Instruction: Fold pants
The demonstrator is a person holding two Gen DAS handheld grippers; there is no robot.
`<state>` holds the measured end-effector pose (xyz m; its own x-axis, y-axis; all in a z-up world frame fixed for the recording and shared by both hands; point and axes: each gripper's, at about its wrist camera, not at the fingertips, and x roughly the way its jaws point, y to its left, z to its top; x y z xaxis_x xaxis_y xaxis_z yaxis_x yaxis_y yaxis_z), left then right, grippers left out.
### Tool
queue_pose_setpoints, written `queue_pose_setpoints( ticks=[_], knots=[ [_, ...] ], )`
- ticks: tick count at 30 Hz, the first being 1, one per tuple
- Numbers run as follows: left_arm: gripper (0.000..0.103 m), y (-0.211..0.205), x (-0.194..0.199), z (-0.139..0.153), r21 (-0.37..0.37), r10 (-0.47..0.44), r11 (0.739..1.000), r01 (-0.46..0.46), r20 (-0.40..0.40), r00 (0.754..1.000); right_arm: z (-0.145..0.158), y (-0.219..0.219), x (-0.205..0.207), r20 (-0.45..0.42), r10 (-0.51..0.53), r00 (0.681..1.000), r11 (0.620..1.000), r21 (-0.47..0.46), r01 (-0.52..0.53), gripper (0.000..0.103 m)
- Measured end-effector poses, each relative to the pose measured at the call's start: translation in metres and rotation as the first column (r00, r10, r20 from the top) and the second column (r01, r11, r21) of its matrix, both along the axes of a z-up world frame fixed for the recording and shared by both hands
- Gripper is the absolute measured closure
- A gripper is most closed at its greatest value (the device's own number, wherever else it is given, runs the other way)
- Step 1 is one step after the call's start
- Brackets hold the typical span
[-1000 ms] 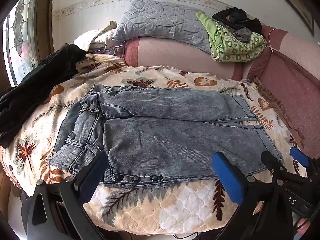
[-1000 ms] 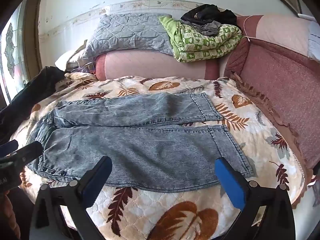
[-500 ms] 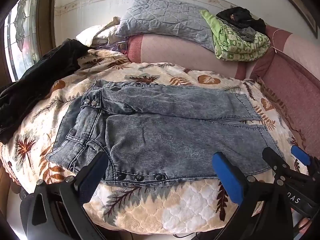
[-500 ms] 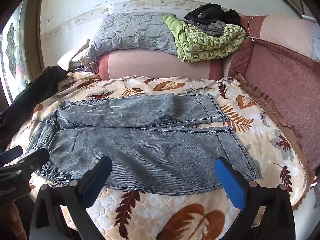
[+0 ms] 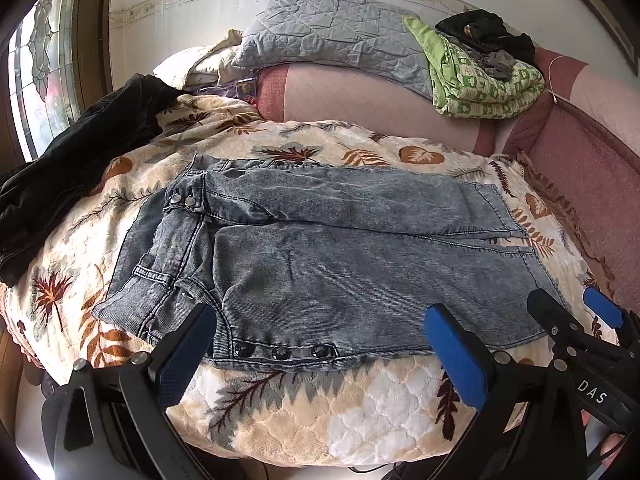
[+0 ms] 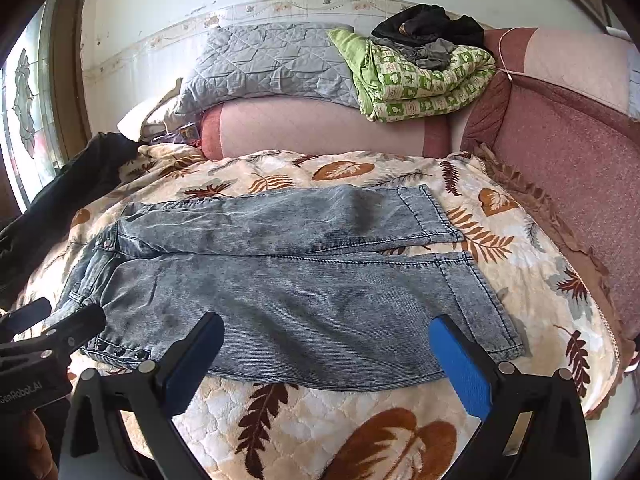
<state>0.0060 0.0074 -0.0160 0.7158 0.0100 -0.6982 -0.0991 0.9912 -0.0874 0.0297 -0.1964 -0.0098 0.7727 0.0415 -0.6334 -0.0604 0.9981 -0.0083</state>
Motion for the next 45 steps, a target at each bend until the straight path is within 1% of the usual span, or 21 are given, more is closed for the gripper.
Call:
queue_pose_setpoints(
  ticks=[15, 20, 45],
  knots=[
    [0.0, 0.0008, 0.0024, -0.0002, 0.013, 0.006, 1.0, -0.005, -0.008, 1.0, -0.0001, 0.0009, 0.0027, -0.009, 0.002, 1.0, 1.0, 0.009, -0.002, 0.0],
    [0.0, -0.0019, 0.0029, -0.0007, 0.03, 0.009, 1.0, -0.008, -0.012, 1.0, -0.001, 0.0015, 0.0037, -0.01, 0.003, 1.0, 1.0, 0.01, -0.003, 0.0],
    [0.0, -0.0004, 0.0024, -0.0041, 0.027, 0.013, 1.0, -0.012, -0.027, 1.0, -0.0026, 0.0062, 0.0029, -0.02, 0.016, 1.0, 1.0, 0.004, -0.016, 0.0]
  ],
)
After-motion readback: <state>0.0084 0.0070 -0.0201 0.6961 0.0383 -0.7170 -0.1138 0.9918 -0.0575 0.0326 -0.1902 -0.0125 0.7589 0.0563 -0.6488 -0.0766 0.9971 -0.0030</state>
